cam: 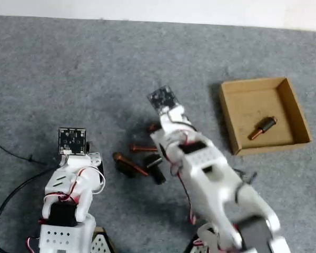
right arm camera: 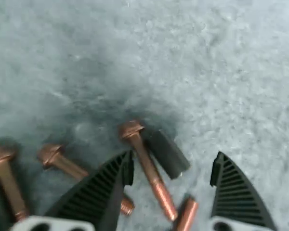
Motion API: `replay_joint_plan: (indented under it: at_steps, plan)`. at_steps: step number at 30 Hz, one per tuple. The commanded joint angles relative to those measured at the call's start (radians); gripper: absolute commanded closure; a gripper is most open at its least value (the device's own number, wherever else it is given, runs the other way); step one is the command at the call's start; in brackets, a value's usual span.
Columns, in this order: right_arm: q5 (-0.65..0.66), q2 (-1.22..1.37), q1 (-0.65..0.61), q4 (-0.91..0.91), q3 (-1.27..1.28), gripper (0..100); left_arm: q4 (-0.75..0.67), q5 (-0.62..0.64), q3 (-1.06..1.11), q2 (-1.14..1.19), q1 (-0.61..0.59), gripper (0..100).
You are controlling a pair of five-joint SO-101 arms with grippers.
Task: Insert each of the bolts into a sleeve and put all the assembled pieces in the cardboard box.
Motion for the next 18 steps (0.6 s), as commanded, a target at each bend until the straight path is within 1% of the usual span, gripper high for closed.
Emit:
replay_joint_plan:
  at_steps: [1,4,8,18]
  plan:
    - [0.046,0.134,0.071,-0.025,-0.145,75.7,-0.023,0.005,-0.010,-0.015,-0.012,99]
    - [0.074,0.222,0.104,-0.025,-0.199,75.7,-0.023,0.003,-0.010,-0.015,-0.012,99]
    - [0.097,0.285,0.108,-0.025,-0.234,75.7,-0.023,0.003,-0.010,-0.015,-0.012,99]
    - [0.094,0.305,0.074,-0.021,-0.242,75.7,-0.023,0.003,-0.010,-0.015,-0.012,99]
